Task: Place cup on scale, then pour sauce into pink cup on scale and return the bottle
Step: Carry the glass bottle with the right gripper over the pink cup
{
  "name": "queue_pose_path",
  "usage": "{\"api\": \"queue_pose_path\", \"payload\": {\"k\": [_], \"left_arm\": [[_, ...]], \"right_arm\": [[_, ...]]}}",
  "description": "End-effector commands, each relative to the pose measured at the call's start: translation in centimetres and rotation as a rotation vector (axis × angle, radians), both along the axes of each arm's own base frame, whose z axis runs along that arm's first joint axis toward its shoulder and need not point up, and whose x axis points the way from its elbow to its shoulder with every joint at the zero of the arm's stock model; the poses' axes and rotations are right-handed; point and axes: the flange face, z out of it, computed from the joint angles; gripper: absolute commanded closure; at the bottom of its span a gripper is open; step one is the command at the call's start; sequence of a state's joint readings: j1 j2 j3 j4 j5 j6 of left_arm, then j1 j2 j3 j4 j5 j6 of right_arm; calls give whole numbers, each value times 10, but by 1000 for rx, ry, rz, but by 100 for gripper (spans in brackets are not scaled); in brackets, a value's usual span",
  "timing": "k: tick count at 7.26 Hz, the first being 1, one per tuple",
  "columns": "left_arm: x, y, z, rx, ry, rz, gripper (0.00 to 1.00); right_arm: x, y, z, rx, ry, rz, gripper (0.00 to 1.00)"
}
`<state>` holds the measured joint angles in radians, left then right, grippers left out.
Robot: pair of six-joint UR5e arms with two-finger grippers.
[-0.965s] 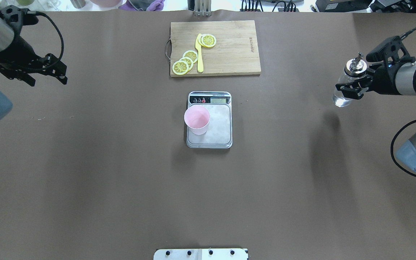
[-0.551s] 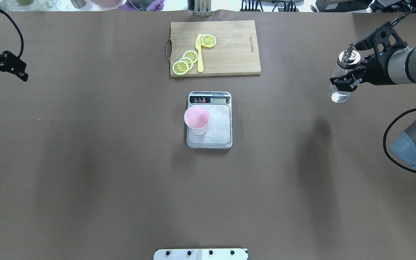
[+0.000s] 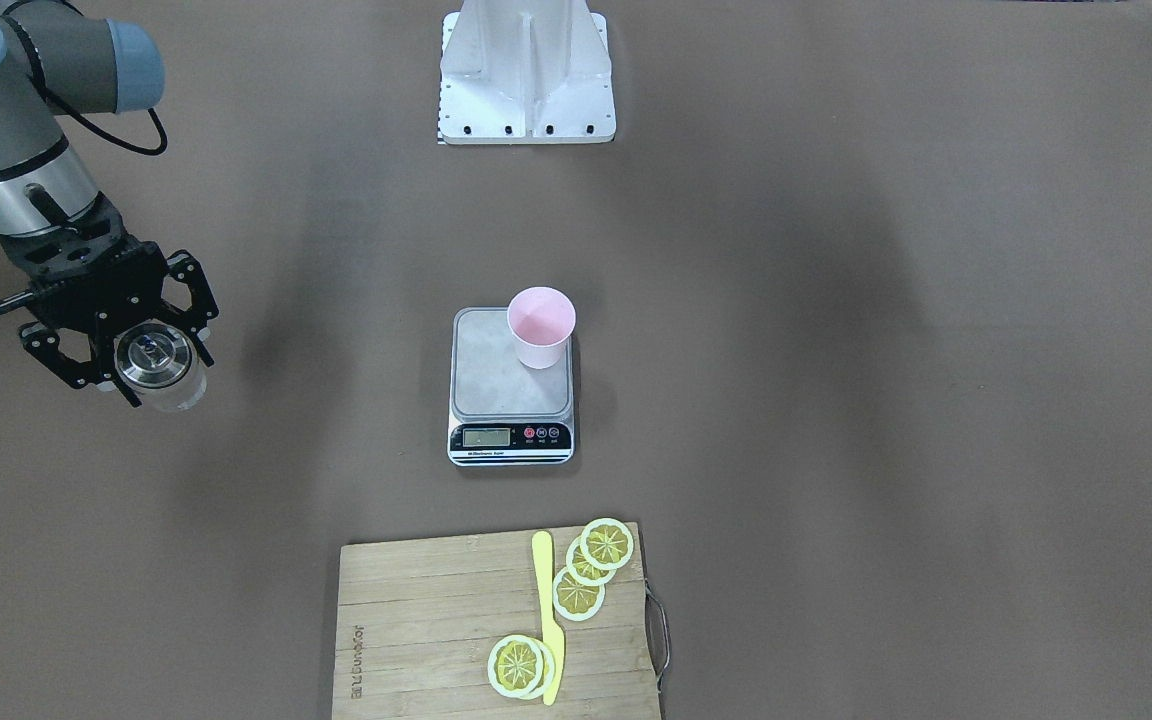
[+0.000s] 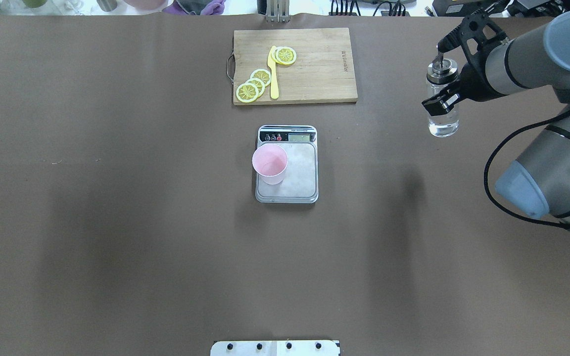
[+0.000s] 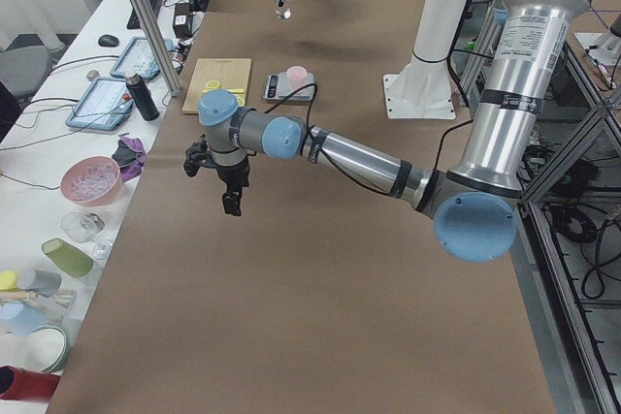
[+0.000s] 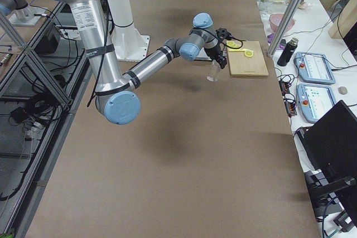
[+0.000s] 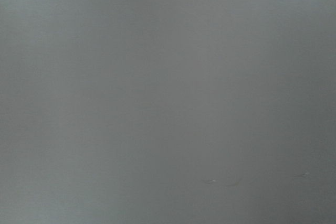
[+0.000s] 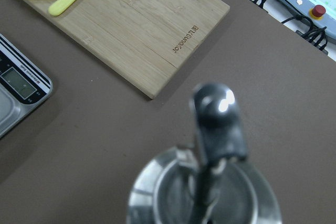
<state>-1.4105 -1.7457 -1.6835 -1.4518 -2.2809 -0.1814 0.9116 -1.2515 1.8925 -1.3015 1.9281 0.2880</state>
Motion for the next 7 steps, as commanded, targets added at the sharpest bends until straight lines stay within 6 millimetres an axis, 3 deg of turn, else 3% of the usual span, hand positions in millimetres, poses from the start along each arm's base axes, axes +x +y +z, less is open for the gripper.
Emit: {"api": "queue_pose_path", "payload": {"k": [1,2,3,6,7], "left_arm": [[-38,24,39,-8,13,4,2],[-55,34,56,-3,43,16,2],[-62,45,71,-28,52,8,2],[-65,81,106,-72,49,3,2],[-65,82,108,-75,49,3,2]], "right_arm": [[-27,15,-24,9,45,-14,68],[-42,19,-42,5,66,-26,68],[-52,24,-40,24,93,-59,68],[-108,43,-49,96,143,-117,68],[-122,52,-60,124,154,-117,68]]}}
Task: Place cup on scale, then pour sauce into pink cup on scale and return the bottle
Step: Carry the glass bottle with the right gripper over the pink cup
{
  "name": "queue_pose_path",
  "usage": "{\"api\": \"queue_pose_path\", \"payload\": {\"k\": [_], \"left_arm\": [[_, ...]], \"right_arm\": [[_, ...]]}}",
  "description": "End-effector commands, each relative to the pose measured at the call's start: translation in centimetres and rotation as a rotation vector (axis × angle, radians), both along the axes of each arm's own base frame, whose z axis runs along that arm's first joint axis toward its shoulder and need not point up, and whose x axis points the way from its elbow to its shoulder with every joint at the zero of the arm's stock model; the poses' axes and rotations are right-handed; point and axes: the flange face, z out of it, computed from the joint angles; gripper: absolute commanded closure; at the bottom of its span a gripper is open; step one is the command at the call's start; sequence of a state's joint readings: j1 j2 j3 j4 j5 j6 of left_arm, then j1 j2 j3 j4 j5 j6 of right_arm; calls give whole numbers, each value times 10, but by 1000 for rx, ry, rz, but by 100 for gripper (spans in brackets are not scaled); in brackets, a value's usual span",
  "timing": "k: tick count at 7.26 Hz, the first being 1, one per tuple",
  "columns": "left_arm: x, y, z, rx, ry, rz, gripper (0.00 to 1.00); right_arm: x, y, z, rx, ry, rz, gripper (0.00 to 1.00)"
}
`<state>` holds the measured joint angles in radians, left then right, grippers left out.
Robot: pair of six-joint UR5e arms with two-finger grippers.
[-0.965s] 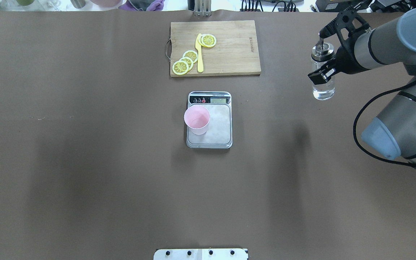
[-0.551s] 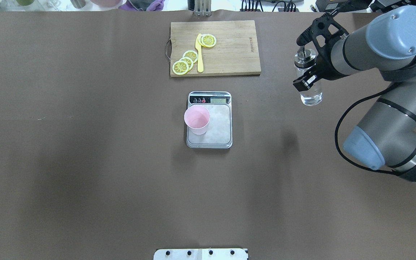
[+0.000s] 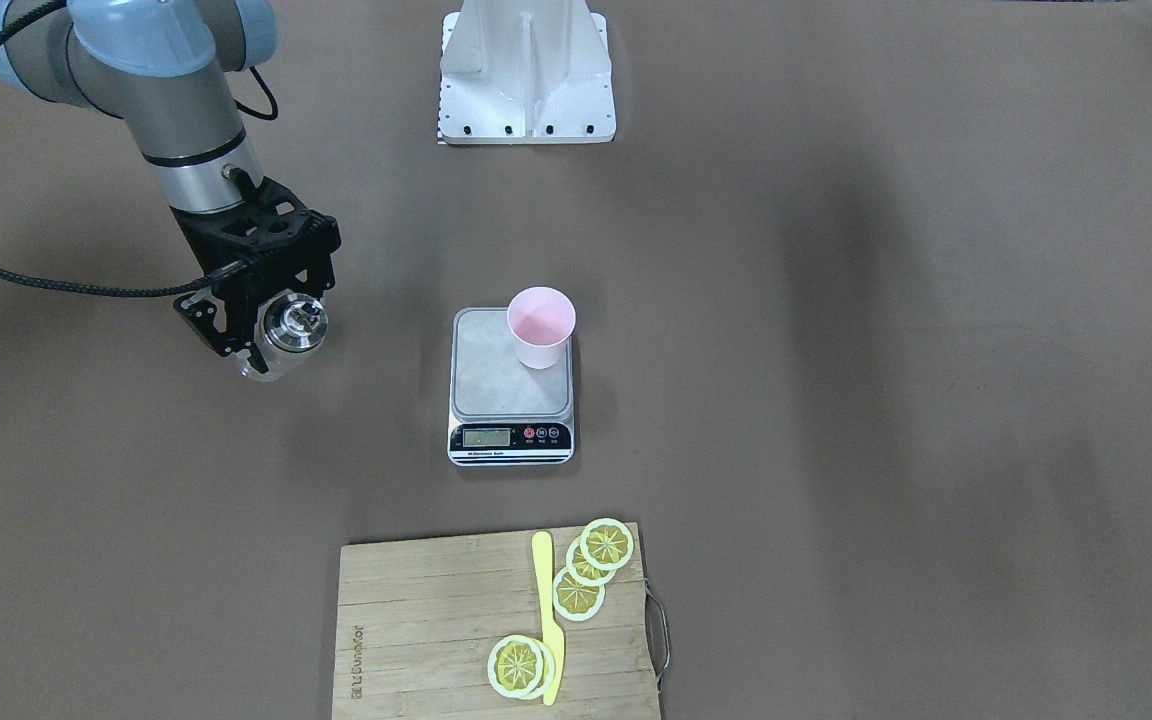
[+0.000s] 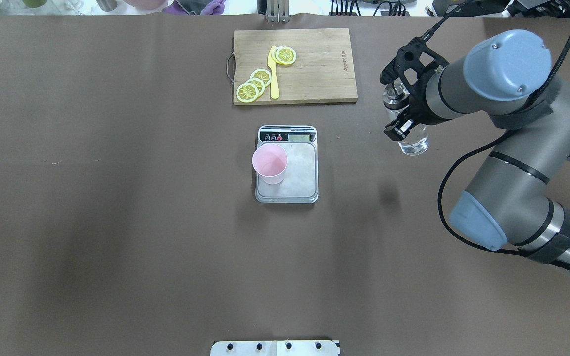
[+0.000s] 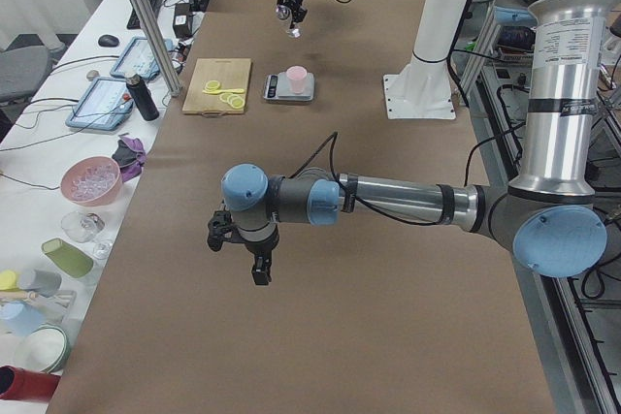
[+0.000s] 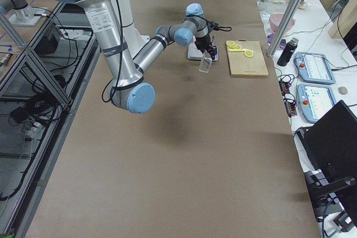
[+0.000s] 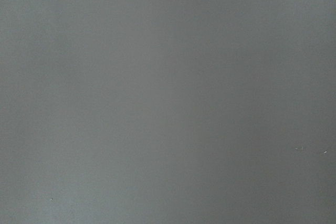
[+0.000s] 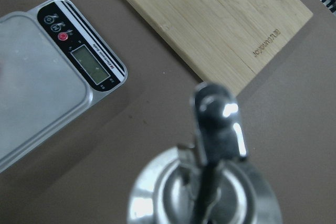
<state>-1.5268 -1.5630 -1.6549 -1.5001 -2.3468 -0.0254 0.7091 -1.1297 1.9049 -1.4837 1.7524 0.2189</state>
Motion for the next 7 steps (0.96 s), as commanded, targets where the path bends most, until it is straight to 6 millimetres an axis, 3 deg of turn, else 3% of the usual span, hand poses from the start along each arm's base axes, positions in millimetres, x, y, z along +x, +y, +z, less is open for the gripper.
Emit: {"api": "queue_pose_path", "payload": {"k": [1,4,7], "left_arm": [[-1,17,15,-29,-1,-1,2],[-8,32,26,-62,13,-22,2],[-16,47,34,-95,50,-49,2]], "right_arm": [[-24,18,-29,37,24,-21,68],[-44,30,-51,45,50,-40,68],[-56,35,-56,8,108,-61,68]]}}
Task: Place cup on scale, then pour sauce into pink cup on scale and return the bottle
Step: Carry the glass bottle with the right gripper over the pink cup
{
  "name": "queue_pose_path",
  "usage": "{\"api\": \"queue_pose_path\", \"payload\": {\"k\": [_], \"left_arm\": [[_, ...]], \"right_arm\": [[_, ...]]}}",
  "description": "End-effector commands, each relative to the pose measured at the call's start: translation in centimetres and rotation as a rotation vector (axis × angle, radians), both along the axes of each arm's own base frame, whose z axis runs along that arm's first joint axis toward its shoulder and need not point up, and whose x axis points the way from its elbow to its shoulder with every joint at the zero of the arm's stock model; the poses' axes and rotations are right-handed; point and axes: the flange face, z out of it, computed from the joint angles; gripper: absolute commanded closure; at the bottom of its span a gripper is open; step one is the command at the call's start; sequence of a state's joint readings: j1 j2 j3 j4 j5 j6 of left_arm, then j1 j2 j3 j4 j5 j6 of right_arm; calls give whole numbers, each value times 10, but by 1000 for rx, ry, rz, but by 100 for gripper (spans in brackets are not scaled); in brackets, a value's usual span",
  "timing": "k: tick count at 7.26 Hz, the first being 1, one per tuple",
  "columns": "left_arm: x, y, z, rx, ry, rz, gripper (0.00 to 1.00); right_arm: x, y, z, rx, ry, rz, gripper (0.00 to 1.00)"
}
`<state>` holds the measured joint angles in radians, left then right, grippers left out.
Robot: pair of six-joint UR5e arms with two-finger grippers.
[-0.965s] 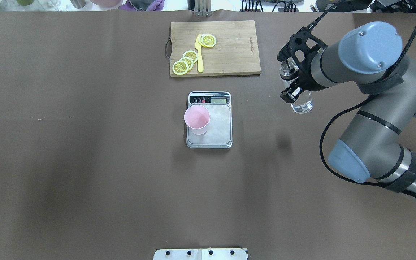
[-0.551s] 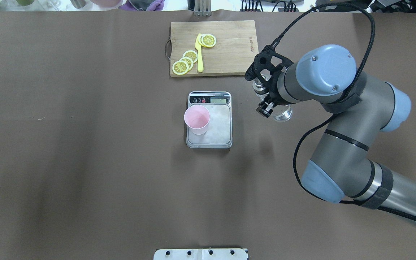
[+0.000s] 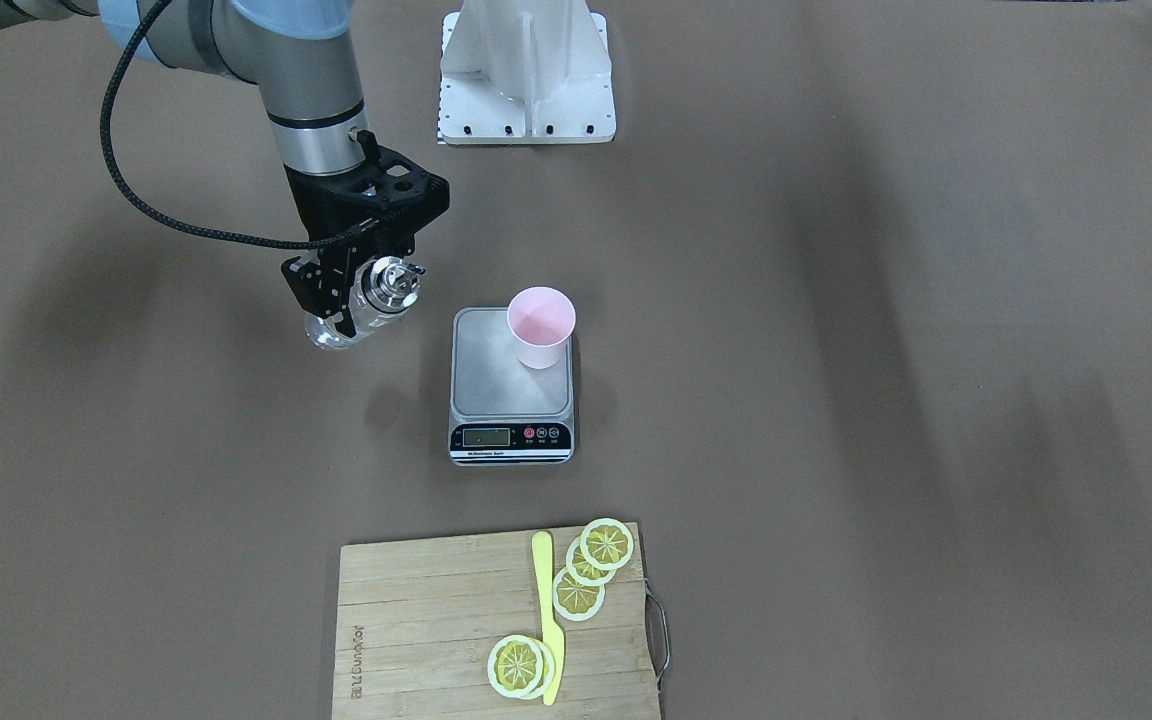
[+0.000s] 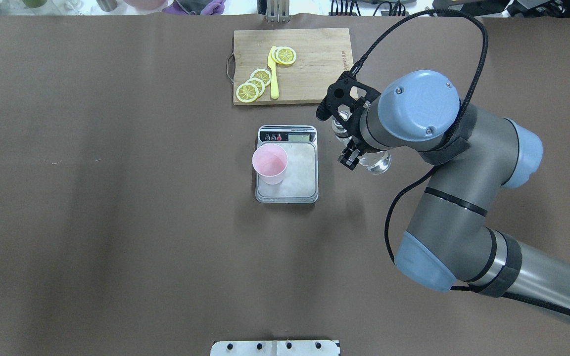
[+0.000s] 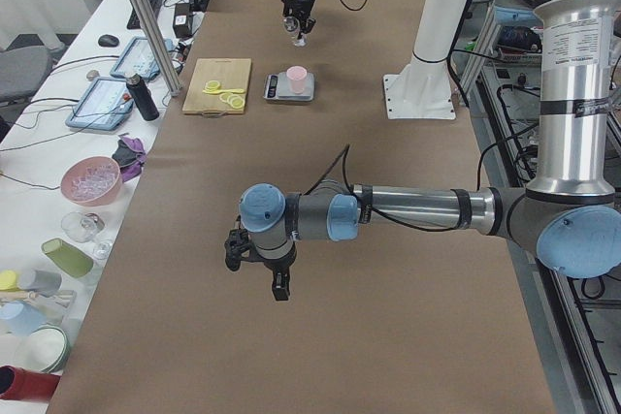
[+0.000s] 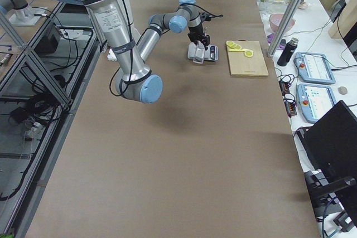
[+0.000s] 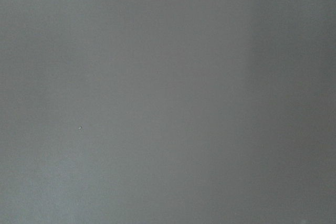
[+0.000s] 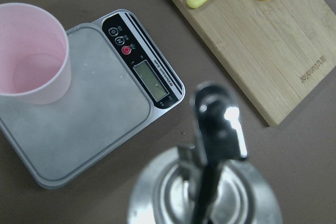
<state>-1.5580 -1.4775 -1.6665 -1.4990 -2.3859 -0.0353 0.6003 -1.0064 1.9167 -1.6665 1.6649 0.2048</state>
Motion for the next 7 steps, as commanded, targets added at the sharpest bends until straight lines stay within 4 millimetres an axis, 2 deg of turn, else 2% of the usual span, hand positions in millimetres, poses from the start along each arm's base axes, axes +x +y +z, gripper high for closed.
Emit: {"api": "queue_pose_path", "payload": {"k": [1,3,7], "left_arm": [[-5,5,3,-18,13,-15,2],[-10,7,6,-27,13,-27,2],[-13,8,4,-32,70,-47,2]], "right_arm": [[-8,4,-2,-25,53,-9,68],[-17,6,-7,-32,103,-10,68],[-54,2,-18,-28,178,-5,68]]}}
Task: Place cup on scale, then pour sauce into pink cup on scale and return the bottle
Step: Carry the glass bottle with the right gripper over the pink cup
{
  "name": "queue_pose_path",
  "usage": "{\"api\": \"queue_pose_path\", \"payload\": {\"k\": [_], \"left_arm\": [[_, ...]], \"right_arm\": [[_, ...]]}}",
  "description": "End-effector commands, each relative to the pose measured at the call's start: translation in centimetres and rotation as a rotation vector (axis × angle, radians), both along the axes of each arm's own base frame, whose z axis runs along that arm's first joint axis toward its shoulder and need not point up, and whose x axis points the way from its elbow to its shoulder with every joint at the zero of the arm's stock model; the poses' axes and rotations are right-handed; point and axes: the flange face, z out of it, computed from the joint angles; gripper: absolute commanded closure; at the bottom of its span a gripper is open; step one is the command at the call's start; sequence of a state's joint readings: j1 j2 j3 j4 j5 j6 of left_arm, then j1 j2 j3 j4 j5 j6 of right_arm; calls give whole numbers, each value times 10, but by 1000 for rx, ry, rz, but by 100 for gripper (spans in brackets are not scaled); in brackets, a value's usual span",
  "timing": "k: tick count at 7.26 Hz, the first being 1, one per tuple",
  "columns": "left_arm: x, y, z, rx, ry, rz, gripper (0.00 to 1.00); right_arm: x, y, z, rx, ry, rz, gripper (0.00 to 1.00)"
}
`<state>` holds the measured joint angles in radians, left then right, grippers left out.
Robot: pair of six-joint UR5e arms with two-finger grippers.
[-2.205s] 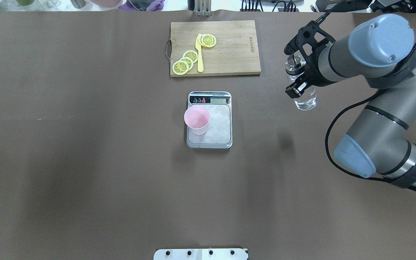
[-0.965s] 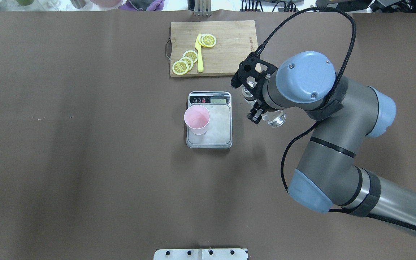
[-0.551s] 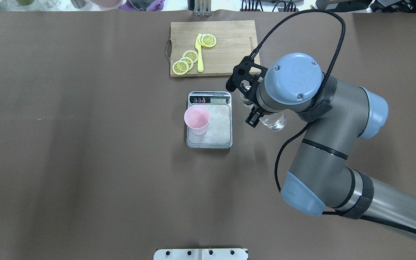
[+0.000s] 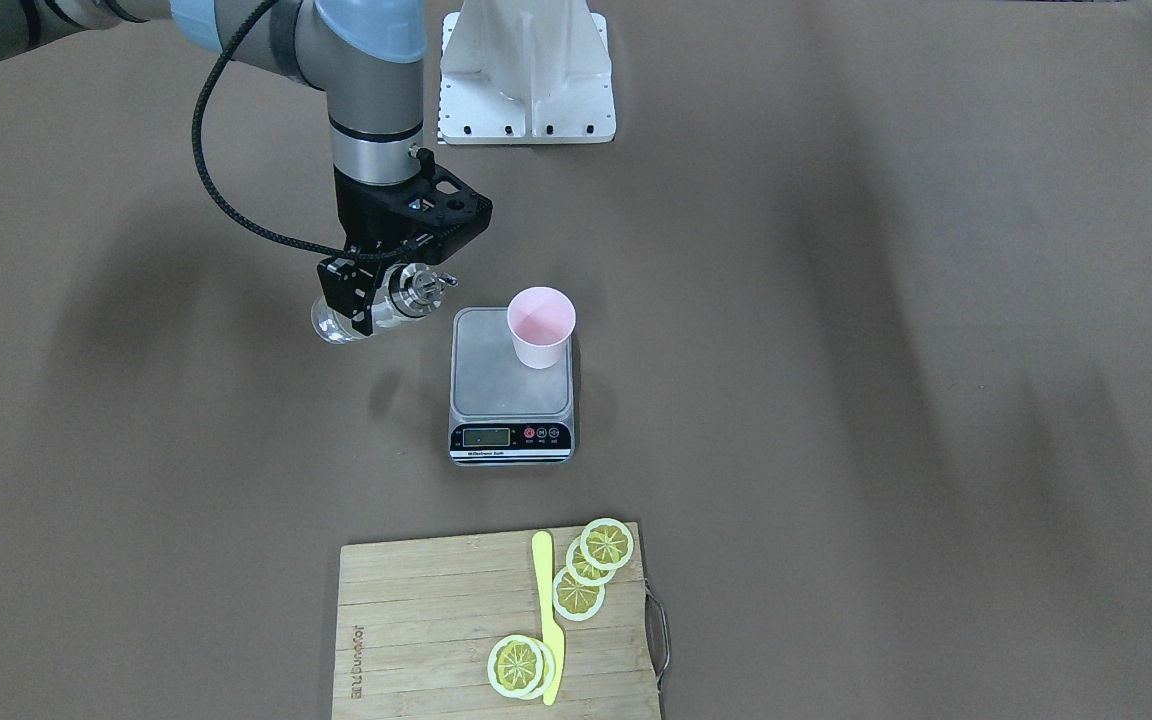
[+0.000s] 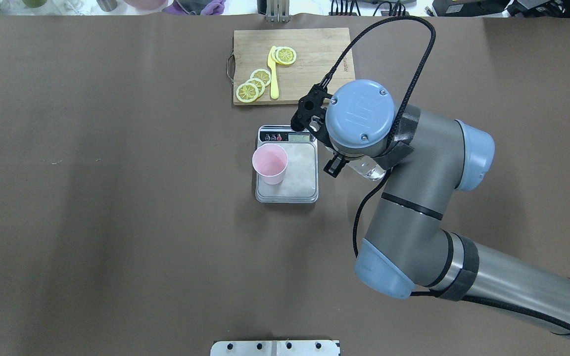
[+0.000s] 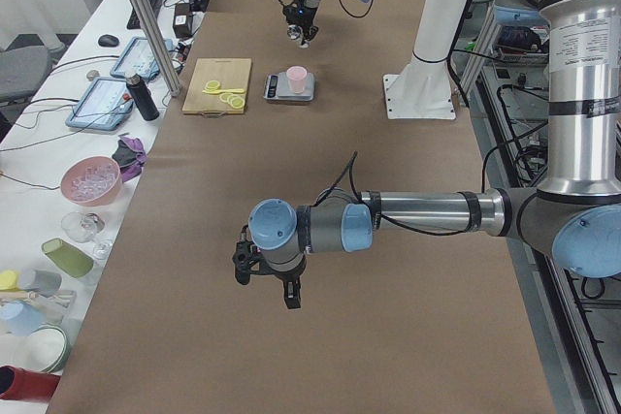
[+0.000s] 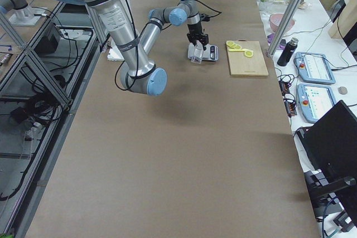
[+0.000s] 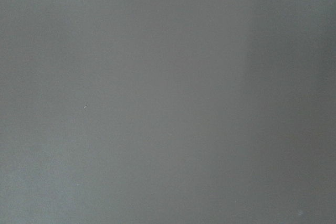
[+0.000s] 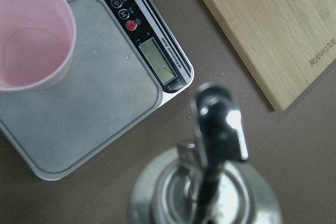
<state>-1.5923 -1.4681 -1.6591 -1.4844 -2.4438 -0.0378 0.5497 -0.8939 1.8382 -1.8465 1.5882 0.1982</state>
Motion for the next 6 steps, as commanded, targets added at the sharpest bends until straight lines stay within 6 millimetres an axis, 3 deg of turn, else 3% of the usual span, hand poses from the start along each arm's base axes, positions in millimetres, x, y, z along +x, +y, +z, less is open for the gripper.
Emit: {"api": "queue_pose_path", "payload": {"k": [1,6], "left_arm": [[-3,0,-2,3,12,-11,2],[0,-1,-7,4,65,-16,1]], "right_arm": [[-17,3,-2,3,28,-3,68],[-54,8,1,14,85,-2,68]]}}
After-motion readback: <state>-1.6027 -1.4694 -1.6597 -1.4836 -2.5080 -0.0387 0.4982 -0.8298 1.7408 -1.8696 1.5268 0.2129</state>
